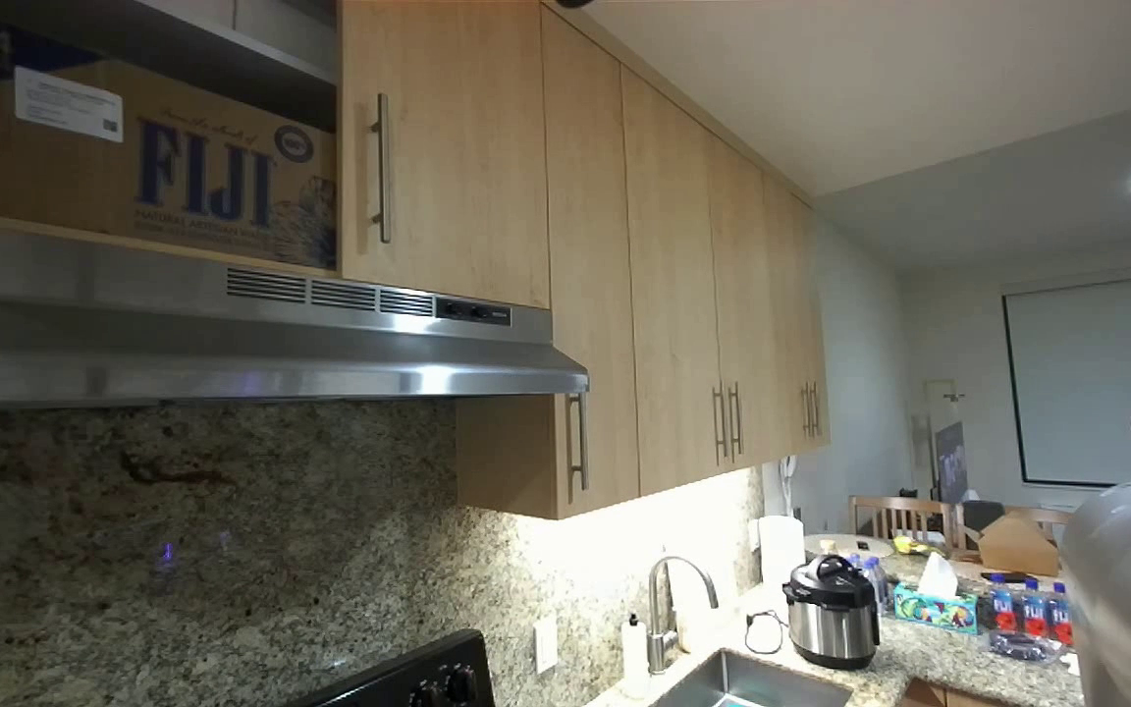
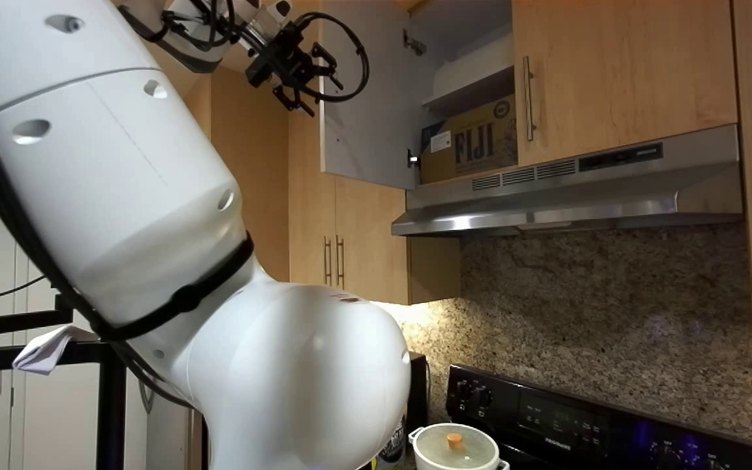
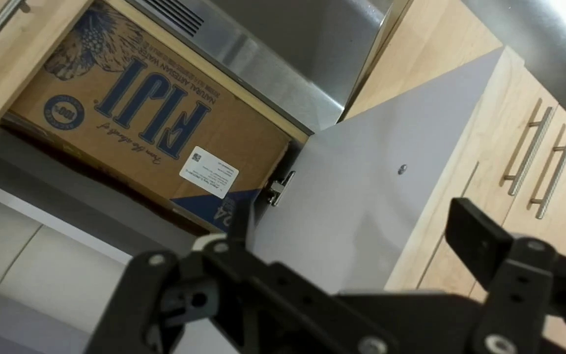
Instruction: Close the cupboard completely
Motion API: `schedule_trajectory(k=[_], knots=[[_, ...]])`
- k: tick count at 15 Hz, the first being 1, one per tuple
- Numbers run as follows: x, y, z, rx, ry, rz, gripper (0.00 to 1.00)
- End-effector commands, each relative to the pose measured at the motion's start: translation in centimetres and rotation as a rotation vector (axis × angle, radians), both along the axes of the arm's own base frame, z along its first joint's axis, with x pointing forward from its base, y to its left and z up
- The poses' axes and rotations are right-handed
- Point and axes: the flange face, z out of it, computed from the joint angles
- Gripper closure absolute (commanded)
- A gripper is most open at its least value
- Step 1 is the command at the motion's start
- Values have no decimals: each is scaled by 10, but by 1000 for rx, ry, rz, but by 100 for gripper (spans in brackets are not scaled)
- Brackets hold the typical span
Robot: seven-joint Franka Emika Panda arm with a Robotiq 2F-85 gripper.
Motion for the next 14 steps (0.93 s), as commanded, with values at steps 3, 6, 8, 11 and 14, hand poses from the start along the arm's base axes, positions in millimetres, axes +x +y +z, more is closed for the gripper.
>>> schedule_trajectory(k=[3, 6, 8, 11, 14], knots=[[-10, 7, 0, -56, -14, 145, 0], [-10, 11, 3, -61, -21, 219, 0], [1, 16, 1, -48, -46, 246, 0], [22, 25, -4, 1, -82, 270, 0], [39, 31, -8, 38, -113, 277, 0]])
